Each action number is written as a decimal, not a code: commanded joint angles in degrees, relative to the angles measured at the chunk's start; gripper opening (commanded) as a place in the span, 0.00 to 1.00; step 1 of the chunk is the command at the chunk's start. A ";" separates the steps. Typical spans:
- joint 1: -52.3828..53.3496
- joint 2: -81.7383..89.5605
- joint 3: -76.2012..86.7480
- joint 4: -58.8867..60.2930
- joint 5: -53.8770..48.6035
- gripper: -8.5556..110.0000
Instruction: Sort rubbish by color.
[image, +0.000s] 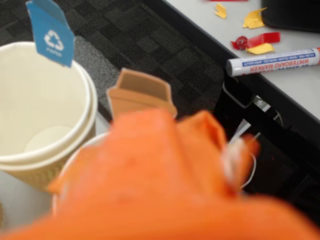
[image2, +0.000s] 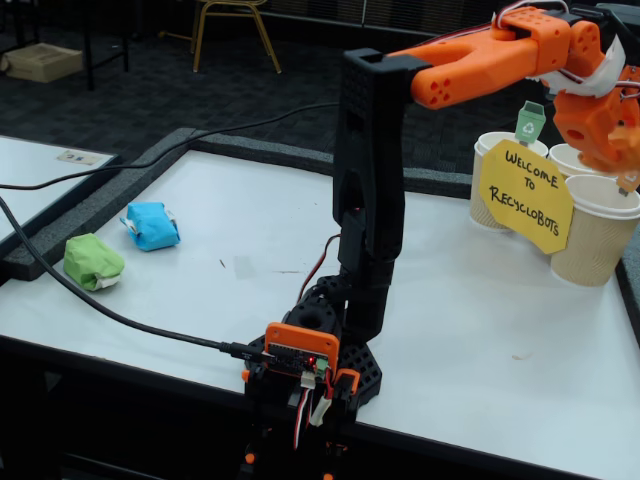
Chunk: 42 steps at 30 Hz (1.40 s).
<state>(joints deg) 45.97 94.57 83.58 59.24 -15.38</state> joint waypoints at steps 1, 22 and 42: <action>-0.44 2.02 -4.13 -0.26 0.35 0.21; -28.04 27.07 -10.20 31.29 0.35 0.07; -60.91 67.15 23.99 38.06 0.26 0.07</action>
<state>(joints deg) -13.36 155.74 108.46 97.12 -15.29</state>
